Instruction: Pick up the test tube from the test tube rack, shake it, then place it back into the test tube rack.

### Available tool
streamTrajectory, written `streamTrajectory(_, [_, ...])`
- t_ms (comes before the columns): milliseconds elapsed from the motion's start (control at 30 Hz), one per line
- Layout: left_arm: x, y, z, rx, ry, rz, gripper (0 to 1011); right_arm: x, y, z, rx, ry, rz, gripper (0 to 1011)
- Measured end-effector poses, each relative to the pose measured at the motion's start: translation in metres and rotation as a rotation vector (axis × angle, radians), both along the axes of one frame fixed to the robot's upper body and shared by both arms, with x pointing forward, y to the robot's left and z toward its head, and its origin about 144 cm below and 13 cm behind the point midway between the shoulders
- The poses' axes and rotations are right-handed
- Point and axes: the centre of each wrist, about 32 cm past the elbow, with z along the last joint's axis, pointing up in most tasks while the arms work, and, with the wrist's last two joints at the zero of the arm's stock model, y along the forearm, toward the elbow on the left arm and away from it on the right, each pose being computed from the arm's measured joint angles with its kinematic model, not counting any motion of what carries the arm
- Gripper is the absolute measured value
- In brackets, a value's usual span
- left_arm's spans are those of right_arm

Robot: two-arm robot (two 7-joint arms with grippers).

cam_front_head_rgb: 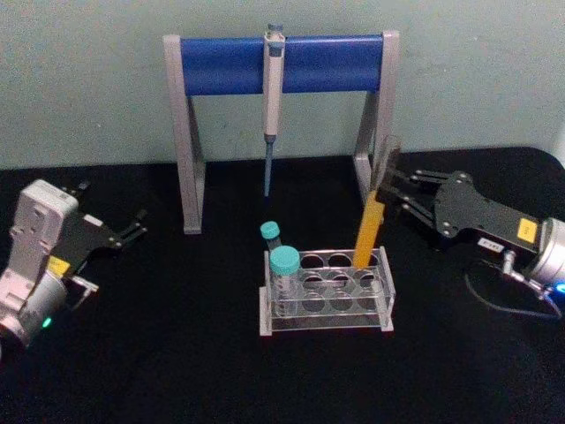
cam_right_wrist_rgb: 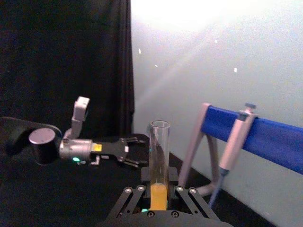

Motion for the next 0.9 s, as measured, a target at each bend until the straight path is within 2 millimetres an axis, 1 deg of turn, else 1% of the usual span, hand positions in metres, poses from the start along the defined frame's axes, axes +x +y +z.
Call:
streamTrajectory(200, [0.0, 0.0, 0.0, 0.0, 0.0, 0.0, 1001, -0.001, -0.011, 0.002, -0.039, -0.018, -0.062, 204])
streamTrajectory(367, [0.0, 0.0, 0.0, 0.0, 0.0, 0.0, 1001, 0.004, -0.013, 0.002, -0.065, -0.035, -0.106, 204])
streamTrajectory(567, [0.0, 0.0, 0.0, 0.0, 0.0, 0.0, 1001, 0.015, -0.009, 0.004, -0.068, -0.053, -0.138, 204])
streamTrajectory(700, [0.0, 0.0, 0.0, 0.0, 0.0, 0.0, 1001, 0.023, -0.002, 0.005, -0.055, -0.061, -0.142, 204])
streamTrajectory(900, [0.0, 0.0, 0.0, 0.0, 0.0, 0.0, 1001, 0.029, 0.008, 0.005, -0.037, -0.062, -0.134, 204])
